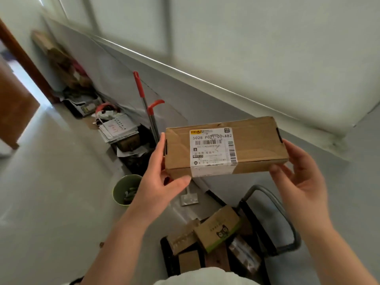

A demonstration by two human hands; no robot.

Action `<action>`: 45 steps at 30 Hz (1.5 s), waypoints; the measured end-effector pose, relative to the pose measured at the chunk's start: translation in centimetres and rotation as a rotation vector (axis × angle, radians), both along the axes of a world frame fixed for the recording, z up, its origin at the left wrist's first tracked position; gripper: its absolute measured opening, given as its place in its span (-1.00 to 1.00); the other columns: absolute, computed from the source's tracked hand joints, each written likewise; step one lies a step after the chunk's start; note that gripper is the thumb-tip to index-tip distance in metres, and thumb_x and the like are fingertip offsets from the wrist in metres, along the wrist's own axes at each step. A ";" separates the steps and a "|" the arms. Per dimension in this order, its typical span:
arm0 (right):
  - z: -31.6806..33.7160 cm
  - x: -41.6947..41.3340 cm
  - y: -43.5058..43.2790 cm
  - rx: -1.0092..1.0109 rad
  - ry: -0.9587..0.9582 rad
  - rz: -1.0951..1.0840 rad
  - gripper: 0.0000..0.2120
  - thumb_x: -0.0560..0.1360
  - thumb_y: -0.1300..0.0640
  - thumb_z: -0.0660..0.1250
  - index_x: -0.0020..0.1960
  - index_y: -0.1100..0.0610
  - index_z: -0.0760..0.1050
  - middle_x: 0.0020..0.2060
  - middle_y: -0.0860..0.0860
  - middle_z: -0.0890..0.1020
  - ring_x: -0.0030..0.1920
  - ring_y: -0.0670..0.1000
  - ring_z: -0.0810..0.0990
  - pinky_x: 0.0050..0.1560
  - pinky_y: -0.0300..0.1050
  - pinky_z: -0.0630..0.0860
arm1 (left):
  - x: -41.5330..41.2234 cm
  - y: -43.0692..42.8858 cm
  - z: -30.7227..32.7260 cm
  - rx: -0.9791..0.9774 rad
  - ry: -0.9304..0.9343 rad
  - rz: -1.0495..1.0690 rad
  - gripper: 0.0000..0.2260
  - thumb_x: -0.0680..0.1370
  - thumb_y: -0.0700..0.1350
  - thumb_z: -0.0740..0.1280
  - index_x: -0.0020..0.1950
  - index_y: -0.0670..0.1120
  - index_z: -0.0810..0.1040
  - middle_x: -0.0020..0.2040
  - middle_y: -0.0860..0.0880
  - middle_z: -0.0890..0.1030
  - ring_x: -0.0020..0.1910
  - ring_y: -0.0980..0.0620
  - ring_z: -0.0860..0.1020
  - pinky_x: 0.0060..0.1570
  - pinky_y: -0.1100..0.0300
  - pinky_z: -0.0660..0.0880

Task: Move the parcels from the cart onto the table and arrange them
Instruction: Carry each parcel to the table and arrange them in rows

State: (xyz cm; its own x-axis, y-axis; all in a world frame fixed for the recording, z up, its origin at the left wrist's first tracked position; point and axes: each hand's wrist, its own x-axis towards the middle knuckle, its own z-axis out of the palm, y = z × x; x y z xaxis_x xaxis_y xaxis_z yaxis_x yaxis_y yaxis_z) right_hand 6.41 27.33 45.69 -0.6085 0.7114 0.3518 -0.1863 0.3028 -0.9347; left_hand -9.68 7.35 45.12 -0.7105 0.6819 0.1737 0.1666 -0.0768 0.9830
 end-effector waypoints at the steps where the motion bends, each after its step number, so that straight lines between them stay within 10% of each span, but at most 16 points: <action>1: 0.1 -0.2 -0.4 0.000 0.016 0.015 -0.57 0.48 0.30 0.31 0.22 -0.13 0.45 0.16 -0.17 0.59 0.25 -0.08 0.52 0.28 -0.11 0.44 | -0.1 -0.3 0.1 0.000 0.006 0.026 -0.22 0.42 -0.17 0.45 0.39 0.38 0.09 0.38 0.18 0.40 0.30 0.27 0.41 0.10 0.46 0.40; 11: 2.6 -3.2 -0.4 -0.123 0.216 0.035 -0.64 0.51 0.31 0.30 0.13 -0.12 0.56 0.03 -0.12 0.67 0.11 -0.11 0.60 0.05 -0.32 0.51 | -2.0 -0.2 5.1 0.093 0.195 0.271 -0.49 0.34 0.05 0.45 0.25 0.28 0.41 0.17 0.14 0.57 0.16 0.19 0.54 -0.01 0.31 0.55; 17: 0.3 -5.4 -0.5 -0.860 0.150 0.134 -0.80 0.53 0.27 0.21 0.12 0.14 0.50 0.08 0.16 0.62 0.07 0.10 0.60 0.02 -0.07 0.60 | 0.4 2.4 8.4 -0.013 0.868 0.595 -0.50 0.41 0.15 0.35 0.21 -0.16 0.54 0.11 -0.07 0.56 0.14 -0.06 0.45 0.15 0.12 0.36; 22: -1.4 -5.1 -1.3 -1.123 0.227 0.198 -0.73 0.56 0.24 0.15 0.23 0.19 0.46 0.05 0.17 0.64 0.06 0.11 0.60 -0.07 -0.05 0.63 | 2.0 3.3 8.2 -0.020 0.926 0.529 -0.52 0.39 0.09 0.41 0.18 -0.19 0.57 0.16 -0.09 0.58 0.18 -0.04 0.43 0.17 0.17 0.31; 27: 1.6 -4.0 -0.1 -0.789 0.203 0.093 -0.79 0.55 0.30 0.18 0.12 0.18 0.52 -0.04 0.13 0.65 -0.09 0.00 0.67 -0.02 -0.17 0.60 | 0.1 2.6 7.0 0.071 0.750 0.515 -0.55 0.40 0.19 0.36 0.22 0.02 0.50 0.16 0.18 0.49 0.17 0.17 0.40 0.10 0.30 0.39; 36: 9.7 -3.6 -5.1 0.538 -0.066 -0.040 -0.63 0.48 0.27 0.37 0.22 -0.02 0.52 0.18 -0.19 0.55 0.20 -0.24 0.48 0.20 -0.44 0.36 | -4.6 2.4 0.4 0.386 -0.597 0.194 -0.73 0.40 0.01 0.29 0.08 0.02 0.54 -0.03 0.02 0.69 0.08 -0.03 0.59 0.01 0.01 0.44; 45: 9.0 -3.6 -4.2 0.550 -0.044 -0.099 -0.63 0.49 0.28 0.35 0.23 -0.03 0.48 0.17 -0.13 0.56 0.20 -0.15 0.52 0.22 -0.30 0.42 | -4.2 1.4 0.8 0.337 -0.366 0.200 -0.81 0.49 0.01 0.34 0.10 0.13 0.58 0.11 0.04 0.64 0.19 -0.01 0.53 0.06 0.04 0.42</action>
